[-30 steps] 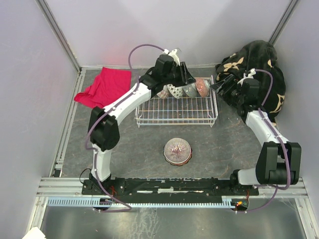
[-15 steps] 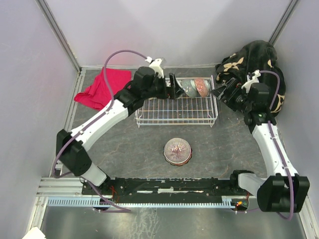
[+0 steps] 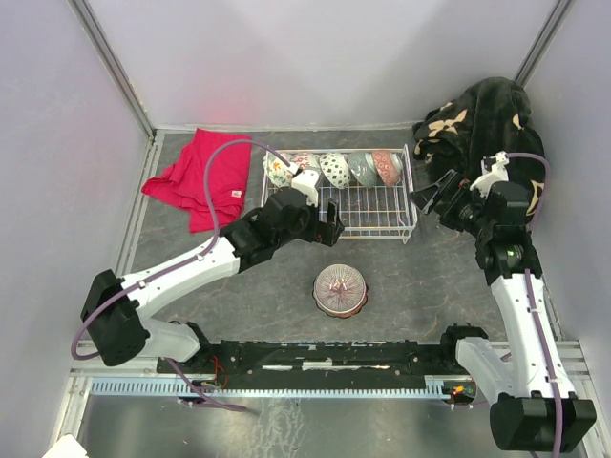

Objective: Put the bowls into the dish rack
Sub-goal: Pick up the bowl from the center of the board.

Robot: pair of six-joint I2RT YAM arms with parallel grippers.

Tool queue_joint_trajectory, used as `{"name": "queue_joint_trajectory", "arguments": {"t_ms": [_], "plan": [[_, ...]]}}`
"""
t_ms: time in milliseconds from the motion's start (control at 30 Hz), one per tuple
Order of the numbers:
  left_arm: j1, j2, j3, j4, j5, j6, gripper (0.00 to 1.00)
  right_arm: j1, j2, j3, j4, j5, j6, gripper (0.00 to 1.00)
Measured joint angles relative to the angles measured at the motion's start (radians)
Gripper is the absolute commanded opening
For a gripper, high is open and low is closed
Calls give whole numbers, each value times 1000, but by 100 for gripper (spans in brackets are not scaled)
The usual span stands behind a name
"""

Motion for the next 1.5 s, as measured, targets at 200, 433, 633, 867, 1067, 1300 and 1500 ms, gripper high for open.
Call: {"name": "queue_joint_trajectory", "arguments": {"t_ms": [200,433,633,867,1067,1300,1500], "plan": [[-14,-4,-26,12,-93,31,99,0,-29,-57,2,3,3,99],[-10,-4,-27,19,-123,34,99,0,-16,-95,-1,30,3,99],[-10,-6,-27,19,-130,34,99,0,-10,-95,-2,51,10,99],[-10,-8,-27,19,-129,34,99,0,-10,-100,-1,62,23,99],[-10,-8,-27,18,-130,34,99,0,4,-104,-1,69,38,99],[-12,-10,-27,1,-152,34,99,0,18,-105,-1,69,57,99],[-50,-6,5,-69,-170,34,99,0,23,-105,0,69,65,99]]}}
